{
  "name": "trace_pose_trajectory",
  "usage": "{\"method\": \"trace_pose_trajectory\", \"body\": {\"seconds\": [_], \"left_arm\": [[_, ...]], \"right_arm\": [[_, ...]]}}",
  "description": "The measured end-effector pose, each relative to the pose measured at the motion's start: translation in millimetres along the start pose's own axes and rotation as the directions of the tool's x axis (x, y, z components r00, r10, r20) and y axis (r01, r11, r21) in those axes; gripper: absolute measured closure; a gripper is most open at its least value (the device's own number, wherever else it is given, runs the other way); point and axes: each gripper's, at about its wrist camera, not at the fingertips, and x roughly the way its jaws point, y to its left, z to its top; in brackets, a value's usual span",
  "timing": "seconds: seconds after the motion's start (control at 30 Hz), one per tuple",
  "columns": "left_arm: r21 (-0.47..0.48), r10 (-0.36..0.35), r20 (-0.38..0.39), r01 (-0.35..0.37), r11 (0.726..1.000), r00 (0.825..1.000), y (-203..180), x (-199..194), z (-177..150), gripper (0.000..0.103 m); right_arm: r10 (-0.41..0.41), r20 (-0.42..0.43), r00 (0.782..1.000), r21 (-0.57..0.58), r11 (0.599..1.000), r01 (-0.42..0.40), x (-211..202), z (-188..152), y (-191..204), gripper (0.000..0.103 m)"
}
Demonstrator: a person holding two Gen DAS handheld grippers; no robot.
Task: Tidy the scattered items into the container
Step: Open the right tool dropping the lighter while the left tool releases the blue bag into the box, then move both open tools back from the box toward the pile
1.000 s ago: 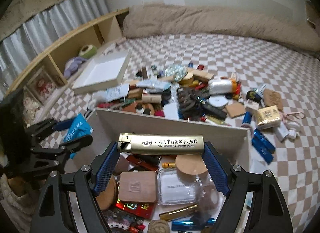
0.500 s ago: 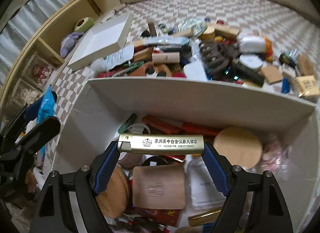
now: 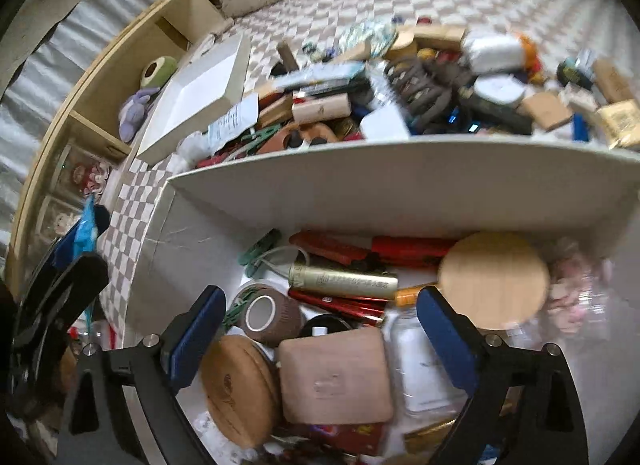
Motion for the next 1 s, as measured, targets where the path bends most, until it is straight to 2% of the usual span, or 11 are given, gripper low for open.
{"method": "trace_pose_trajectory", "body": {"seconds": [0.2, 0.33, 0.53, 0.57, 0.6, 0.63, 0.67, 1.0], "left_arm": [[-0.006, -0.027, -0.029, 0.027, 1.000, 0.999, -2, 11, 0, 0.041], [-0.004, -0.065, -0.081, 0.065, 0.998, 0.995, -8, 25, -4, 0.039], [-0.017, -0.046, -0.122, 0.044, 0.999, 0.992, -3, 39, -1, 0.038], [-0.017, -0.037, -0.128, 0.036, 0.999, 0.991, -2, 41, -1, 0.035], [-0.012, -0.023, -0.131, 0.021, 1.000, 0.991, -1, 43, -1, 0.023], [-0.010, -0.002, -0.127, 0.000, 1.000, 0.992, 0, 44, -1, 0.007], [-0.012, 0.012, -0.123, -0.014, 1.000, 0.992, 1, 44, -1, 0.002], [-0.038, 0.037, -0.109, -0.041, 0.998, 0.993, 14, 40, -2, 0.001]], "right_arm": [[-0.058, 0.071, 0.996, -0.062, 0.996, 0.063, -37, -17, -4, 0.007], [-0.017, 0.094, 0.995, -0.059, 0.998, 0.022, -55, -33, -10, 0.007], [-0.027, 0.142, 0.990, -0.066, 0.997, 0.036, -72, -49, -15, 0.007], [-0.026, 0.149, 0.989, -0.065, 0.997, 0.036, -73, -49, -16, 0.007], [-0.025, 0.156, 0.987, -0.063, 0.997, 0.035, -74, -50, -17, 0.007], [-0.023, 0.162, 0.987, -0.059, 0.998, 0.033, -75, -50, -18, 0.007], [-0.022, 0.167, 0.986, -0.055, 0.998, 0.032, -76, -51, -20, 0.007], [-0.026, 0.190, 0.981, -0.032, 0.999, 0.032, -78, -53, -30, 0.007]]}}
